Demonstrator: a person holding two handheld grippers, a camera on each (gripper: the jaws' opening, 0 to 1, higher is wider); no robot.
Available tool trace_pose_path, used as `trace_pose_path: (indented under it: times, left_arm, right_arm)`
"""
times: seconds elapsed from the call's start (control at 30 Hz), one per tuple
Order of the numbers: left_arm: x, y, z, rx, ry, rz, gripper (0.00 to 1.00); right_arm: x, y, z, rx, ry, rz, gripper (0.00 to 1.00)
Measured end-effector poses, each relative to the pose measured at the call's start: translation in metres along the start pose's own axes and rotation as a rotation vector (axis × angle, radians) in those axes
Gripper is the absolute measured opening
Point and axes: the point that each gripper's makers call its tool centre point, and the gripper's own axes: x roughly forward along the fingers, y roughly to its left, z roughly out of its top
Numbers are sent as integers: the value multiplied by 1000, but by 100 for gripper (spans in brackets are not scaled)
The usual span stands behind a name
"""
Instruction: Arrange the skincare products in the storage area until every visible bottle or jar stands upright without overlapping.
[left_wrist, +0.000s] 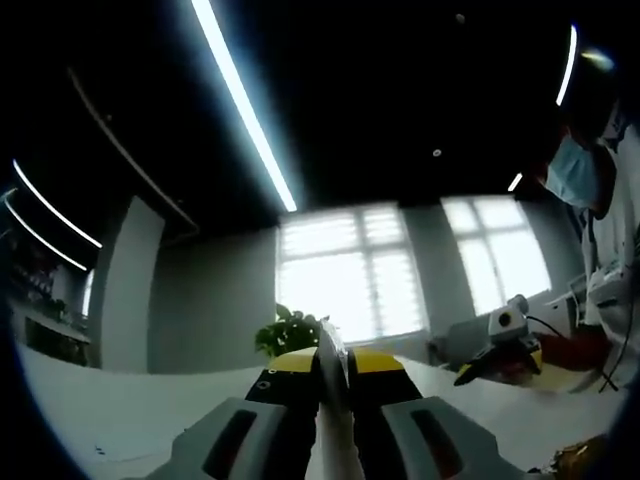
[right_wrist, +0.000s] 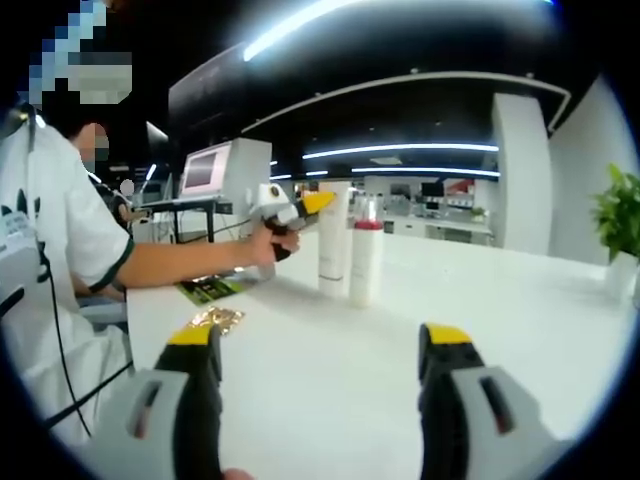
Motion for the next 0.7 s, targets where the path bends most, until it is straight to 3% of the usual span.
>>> trace_pose_path:
  times: [0.5,0.7]
  left_arm:
    - [1,-2,5,11,-8,7,13]
    - [1,2,17,43,-10,9,18]
  right_arm:
    - [1,-1,0,6,3,2,81]
    - [3,2,2,10,-7,13,81]
